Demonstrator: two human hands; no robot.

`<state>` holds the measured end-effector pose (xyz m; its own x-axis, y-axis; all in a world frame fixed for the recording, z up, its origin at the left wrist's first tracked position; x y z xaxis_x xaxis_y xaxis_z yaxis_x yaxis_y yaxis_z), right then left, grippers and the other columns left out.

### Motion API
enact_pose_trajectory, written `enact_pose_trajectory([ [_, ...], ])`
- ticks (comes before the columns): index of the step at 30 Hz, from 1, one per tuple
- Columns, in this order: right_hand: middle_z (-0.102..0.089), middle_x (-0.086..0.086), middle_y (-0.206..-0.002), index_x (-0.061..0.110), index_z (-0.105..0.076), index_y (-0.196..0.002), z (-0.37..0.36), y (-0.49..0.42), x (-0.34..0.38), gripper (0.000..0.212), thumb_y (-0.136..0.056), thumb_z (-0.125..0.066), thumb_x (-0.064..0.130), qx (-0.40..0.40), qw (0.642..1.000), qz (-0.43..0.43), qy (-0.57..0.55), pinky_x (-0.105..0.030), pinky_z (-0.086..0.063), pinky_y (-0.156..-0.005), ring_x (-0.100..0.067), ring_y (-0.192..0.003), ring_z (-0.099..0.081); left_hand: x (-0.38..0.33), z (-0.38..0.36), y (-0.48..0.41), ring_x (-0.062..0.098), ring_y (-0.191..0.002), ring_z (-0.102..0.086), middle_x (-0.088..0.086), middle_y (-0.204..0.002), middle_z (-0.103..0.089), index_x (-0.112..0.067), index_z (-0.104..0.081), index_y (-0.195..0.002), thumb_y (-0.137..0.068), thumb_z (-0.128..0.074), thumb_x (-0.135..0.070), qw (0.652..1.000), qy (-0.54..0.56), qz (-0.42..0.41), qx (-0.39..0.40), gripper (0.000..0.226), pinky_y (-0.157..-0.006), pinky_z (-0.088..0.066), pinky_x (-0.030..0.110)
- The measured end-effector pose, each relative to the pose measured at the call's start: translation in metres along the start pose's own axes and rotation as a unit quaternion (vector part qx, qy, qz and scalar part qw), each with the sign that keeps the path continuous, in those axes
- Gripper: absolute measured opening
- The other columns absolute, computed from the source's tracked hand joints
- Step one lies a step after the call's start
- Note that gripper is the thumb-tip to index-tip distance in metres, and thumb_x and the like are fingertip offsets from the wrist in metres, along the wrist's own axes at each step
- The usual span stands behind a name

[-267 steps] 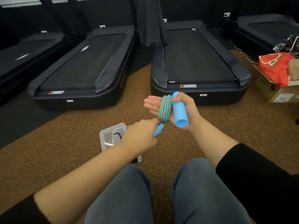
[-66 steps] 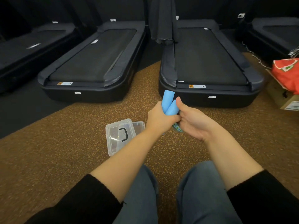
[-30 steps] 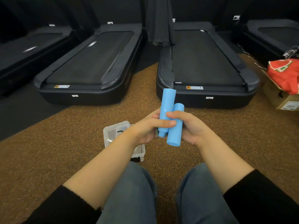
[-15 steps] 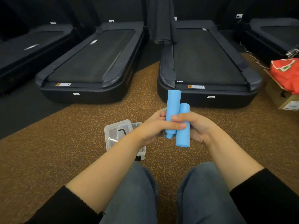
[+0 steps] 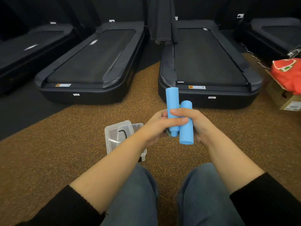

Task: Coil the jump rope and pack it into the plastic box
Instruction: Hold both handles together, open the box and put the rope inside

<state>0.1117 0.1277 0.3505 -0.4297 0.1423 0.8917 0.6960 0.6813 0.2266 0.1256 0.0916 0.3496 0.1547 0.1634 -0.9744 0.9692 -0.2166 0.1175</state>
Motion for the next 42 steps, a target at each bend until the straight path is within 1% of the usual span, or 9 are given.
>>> enact_pose_trajectory([
  [7,-0.072,-0.006,-0.075,0.007,-0.070,-0.081,-0.002,-0.004,0.001,0.018,-0.069,-0.066,0.021,-0.020,0.999,0.026,0.001,-0.026,-0.057,-0.061,-0.014,-0.067,-0.068,0.000,0.005,-0.004,0.010,-0.080,-0.069,-0.006,-0.081,-0.072,-0.019,-0.063,-0.095,-0.069,-0.067,-0.012,0.999,0.032,-0.013,0.002,0.027,-0.073,-0.057,0.026],
  [15,-0.073,-0.005,-0.077,0.011,-0.074,-0.070,0.001,-0.006,0.005,0.010,-0.066,-0.075,0.020,-0.060,0.995,0.077,0.013,-0.027,-0.056,-0.067,-0.015,-0.073,-0.068,-0.003,0.007,-0.005,0.011,-0.085,-0.069,-0.003,-0.086,-0.072,-0.016,-0.062,-0.098,-0.069,-0.065,-0.006,0.998,0.047,-0.034,0.010,0.030,-0.074,-0.056,0.024],
  [20,-0.073,-0.006,-0.084,0.012,-0.076,-0.077,0.000,-0.006,-0.002,0.014,-0.068,-0.069,0.019,0.003,0.999,0.025,0.037,-0.032,-0.058,-0.073,-0.017,-0.079,-0.069,0.002,0.004,-0.004,0.011,-0.086,-0.067,-0.005,-0.086,-0.070,-0.019,-0.060,-0.100,-0.068,-0.066,-0.008,0.999,0.026,-0.021,0.030,0.034,-0.076,-0.055,0.027],
  [26,-0.072,-0.006,-0.079,0.012,-0.073,-0.081,0.009,-0.015,-0.011,0.016,-0.067,-0.068,0.019,0.003,0.999,0.005,0.039,-0.032,-0.057,-0.070,-0.018,-0.075,-0.068,0.015,0.012,-0.006,0.015,-0.091,-0.065,-0.006,-0.094,-0.069,-0.030,-0.055,-0.112,-0.067,-0.068,-0.020,0.995,0.023,0.044,0.091,0.047,-0.081,-0.050,0.036],
  [28,-0.072,-0.009,-0.075,0.012,-0.073,-0.081,0.006,-0.018,-0.015,0.015,-0.069,-0.065,0.017,0.024,0.999,-0.009,0.030,-0.031,-0.057,-0.066,-0.018,-0.070,-0.069,0.015,0.015,-0.008,0.010,-0.079,-0.063,-0.010,-0.083,-0.069,-0.028,-0.053,-0.112,-0.063,-0.070,-0.023,0.992,-0.009,0.063,0.108,0.052,-0.071,-0.050,0.028],
  [31,-0.072,-0.010,-0.073,0.008,-0.064,-0.096,0.000,-0.021,-0.022,0.026,-0.071,-0.061,0.014,0.056,0.997,-0.036,0.026,-0.031,-0.058,-0.061,-0.019,-0.066,-0.070,0.016,0.019,-0.013,0.008,-0.059,-0.051,-0.009,-0.074,-0.063,-0.026,-0.051,-0.110,-0.056,-0.073,-0.027,0.987,-0.053,0.079,0.133,0.058,-0.060,-0.048,0.022],
  [35,-0.072,-0.012,-0.081,0.009,-0.060,-0.106,0.000,-0.029,-0.032,0.036,-0.071,-0.062,0.013,0.074,0.994,-0.064,0.041,-0.032,-0.058,-0.063,-0.020,-0.071,-0.071,0.025,0.024,-0.022,0.030,-0.083,-0.039,0.013,-0.092,-0.052,-0.024,-0.051,-0.099,-0.054,-0.077,-0.023,0.981,-0.094,0.085,0.146,0.053,-0.059,-0.038,0.028],
  [39,-0.072,-0.012,-0.077,0.011,-0.062,-0.103,0.013,-0.046,-0.043,0.033,-0.070,-0.066,0.013,0.045,0.995,-0.081,0.032,-0.031,-0.058,-0.061,-0.019,-0.070,-0.070,0.032,0.036,-0.035,0.016,-0.072,-0.058,-0.004,-0.080,-0.062,-0.027,-0.052,-0.093,-0.059,-0.077,-0.012,0.985,-0.100,0.069,0.119,0.045,-0.056,-0.044,0.022],
  [42,-0.072,-0.007,-0.077,0.013,-0.063,-0.105,0.027,-0.061,-0.051,0.038,-0.069,-0.074,0.021,0.004,0.996,-0.084,0.032,-0.033,-0.057,-0.062,-0.017,-0.071,-0.070,0.043,0.052,-0.046,0.020,-0.087,-0.062,-0.001,-0.087,-0.064,-0.026,-0.056,-0.091,-0.064,-0.073,-0.015,0.991,-0.079,0.072,0.080,0.034,-0.068,-0.050,0.028],
])
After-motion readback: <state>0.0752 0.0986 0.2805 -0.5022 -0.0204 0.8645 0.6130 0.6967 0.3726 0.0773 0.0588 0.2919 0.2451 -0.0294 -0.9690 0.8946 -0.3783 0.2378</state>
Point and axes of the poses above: each hand's wrist, its own y-axis away from the middle knuckle, its own z-axis out of the back of the hand, x = y × z, the point moved 10 cm from there along -y, towards the middle knuckle
